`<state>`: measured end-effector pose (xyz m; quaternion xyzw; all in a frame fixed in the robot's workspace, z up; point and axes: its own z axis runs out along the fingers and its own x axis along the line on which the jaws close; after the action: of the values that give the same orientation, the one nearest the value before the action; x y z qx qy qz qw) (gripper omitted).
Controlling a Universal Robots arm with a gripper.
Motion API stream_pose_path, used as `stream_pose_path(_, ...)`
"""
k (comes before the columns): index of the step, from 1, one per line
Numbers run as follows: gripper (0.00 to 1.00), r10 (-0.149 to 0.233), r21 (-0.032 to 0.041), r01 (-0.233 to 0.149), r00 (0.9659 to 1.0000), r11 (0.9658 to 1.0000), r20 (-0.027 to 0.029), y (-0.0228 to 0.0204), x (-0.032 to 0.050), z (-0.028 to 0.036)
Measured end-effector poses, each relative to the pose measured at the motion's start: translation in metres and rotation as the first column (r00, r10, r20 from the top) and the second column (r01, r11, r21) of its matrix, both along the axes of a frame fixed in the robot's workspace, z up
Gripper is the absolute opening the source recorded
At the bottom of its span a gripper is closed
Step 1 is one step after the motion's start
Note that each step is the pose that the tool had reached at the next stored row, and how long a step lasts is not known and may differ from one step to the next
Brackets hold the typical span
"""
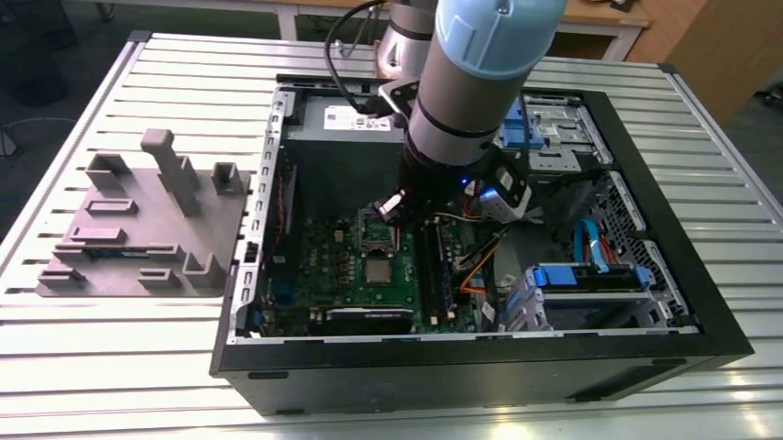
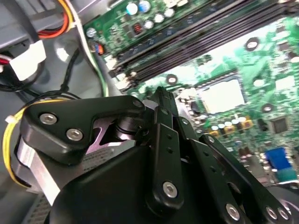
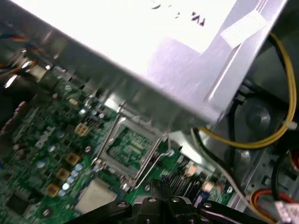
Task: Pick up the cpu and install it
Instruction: 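Close the cpu cover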
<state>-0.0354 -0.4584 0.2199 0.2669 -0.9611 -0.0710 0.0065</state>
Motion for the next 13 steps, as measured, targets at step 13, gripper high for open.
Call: stream_pose_path(13, 0.10, 0.085, 0.0165, -0.085, 0.9964, 0.9963, 0.0006, 0.0154, 0.0041, -0.0076)
